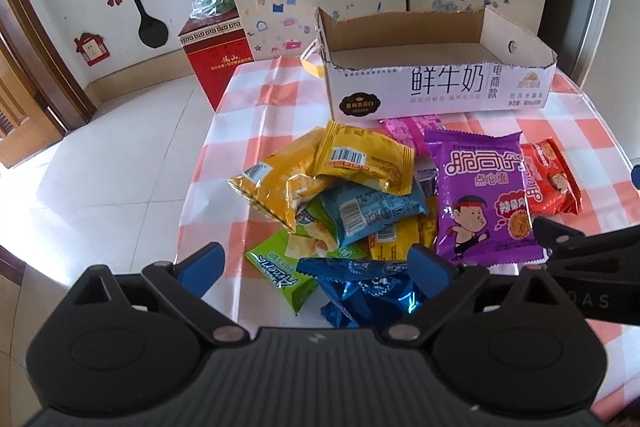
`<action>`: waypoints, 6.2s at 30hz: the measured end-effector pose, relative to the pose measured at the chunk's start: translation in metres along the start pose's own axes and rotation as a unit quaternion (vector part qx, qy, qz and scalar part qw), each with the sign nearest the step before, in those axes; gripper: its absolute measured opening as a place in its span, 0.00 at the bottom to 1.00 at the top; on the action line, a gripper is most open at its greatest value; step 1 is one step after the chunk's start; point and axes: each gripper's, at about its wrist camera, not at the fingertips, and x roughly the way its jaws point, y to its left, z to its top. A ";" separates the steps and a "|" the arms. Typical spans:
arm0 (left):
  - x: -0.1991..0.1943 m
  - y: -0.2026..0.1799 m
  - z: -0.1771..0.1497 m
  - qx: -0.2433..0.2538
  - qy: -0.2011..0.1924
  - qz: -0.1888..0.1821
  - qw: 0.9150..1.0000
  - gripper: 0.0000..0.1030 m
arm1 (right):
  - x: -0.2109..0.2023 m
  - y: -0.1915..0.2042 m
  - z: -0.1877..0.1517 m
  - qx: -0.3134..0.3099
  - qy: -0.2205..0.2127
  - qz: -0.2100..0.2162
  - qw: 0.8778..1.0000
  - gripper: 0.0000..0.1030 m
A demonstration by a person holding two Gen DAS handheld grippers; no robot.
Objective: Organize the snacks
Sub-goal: 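Move both grippers toward the snack pile in front of the box, then grasp the blue foil bag with the left gripper while the right gripper grasps the purple bag, then lift both bags and lower them into the box, opening both grippers, then withdraw both grippers and move the right gripper to the red bag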
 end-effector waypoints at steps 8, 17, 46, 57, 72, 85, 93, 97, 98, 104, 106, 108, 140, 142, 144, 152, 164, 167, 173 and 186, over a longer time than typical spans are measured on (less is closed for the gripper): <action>0.001 -0.001 0.000 0.002 0.005 0.000 1.000 0.94 | 0.001 0.001 -0.001 -0.004 0.005 0.000 1.000 1.00; 0.002 0.001 -0.001 -0.002 0.004 -0.015 1.000 0.95 | 0.003 0.000 -0.001 -0.006 0.007 0.005 1.000 1.00; 0.023 -0.007 -0.031 0.031 0.005 -0.095 0.995 0.94 | 0.004 -0.037 0.003 0.074 -0.016 0.134 0.988 0.89; 0.041 -0.003 -0.032 -0.004 0.006 -0.083 0.997 0.91 | 0.026 -0.016 0.011 0.051 0.002 0.152 0.987 0.85; 0.041 0.010 -0.034 -0.030 0.005 -0.098 0.995 0.60 | 0.056 0.006 0.018 0.080 0.037 0.153 0.984 0.85; 0.026 0.012 -0.031 -0.012 -0.020 -0.084 0.996 0.59 | 0.053 0.007 0.014 0.048 0.023 0.179 0.982 0.65; 0.017 0.019 -0.025 -0.011 -0.041 -0.075 0.996 0.59 | 0.035 0.006 0.007 -0.021 -0.002 0.189 0.982 0.65; 0.009 0.020 -0.018 -0.007 -0.061 -0.067 0.996 0.59 | 0.024 0.006 0.006 -0.045 -0.025 0.186 0.981 0.65; 0.007 0.020 -0.016 -0.005 -0.065 -0.066 0.996 0.59 | 0.021 0.005 0.006 -0.049 -0.031 0.184 0.981 0.65; 0.003 0.011 -0.003 0.039 -0.088 -0.044 0.994 0.59 | 0.009 0.006 0.004 -0.087 -0.064 0.174 0.979 0.65; 0.004 0.007 0.000 0.054 -0.089 -0.041 0.994 0.59 | 0.007 0.007 0.003 -0.097 -0.067 0.171 0.978 0.65; 0.007 0.004 0.003 0.065 -0.088 -0.039 0.993 0.59 | 0.008 0.007 0.004 -0.102 -0.069 0.168 0.978 0.65; 0.023 0.007 0.109 0.013 -0.182 -0.037 0.982 0.59 | 0.012 -0.052 0.074 0.012 -0.199 0.102 0.975 0.65; 0.025 0.006 0.116 0.008 -0.189 -0.042 0.981 0.59 | 0.014 -0.058 0.081 0.023 -0.208 0.100 0.973 0.65; 0.027 0.004 0.123 0.003 -0.192 -0.048 0.980 0.59 | 0.018 -0.062 0.088 0.028 -0.213 0.093 0.972 0.65; 0.050 -0.011 0.153 -0.009 -0.186 -0.068 0.980 0.59 | 0.041 -0.068 0.103 0.053 -0.198 0.091 0.975 0.65; 0.096 -0.028 0.177 -0.015 -0.145 -0.064 0.987 0.70 | 0.084 -0.078 0.126 0.107 -0.164 0.098 0.976 0.67; 0.099 -0.029 0.176 -0.009 -0.140 -0.057 0.988 0.87 | 0.093 -0.085 0.126 0.143 -0.154 0.106 0.972 0.79; 0.096 -0.030 0.174 0.005 -0.133 -0.042 0.990 0.88 | 0.089 -0.093 0.126 0.174 -0.153 0.120 0.965 0.89; 0.079 -0.018 0.151 0.033 -0.100 -0.034 0.994 0.89 | 0.075 -0.077 0.120 0.109 -0.131 0.130 0.977 0.91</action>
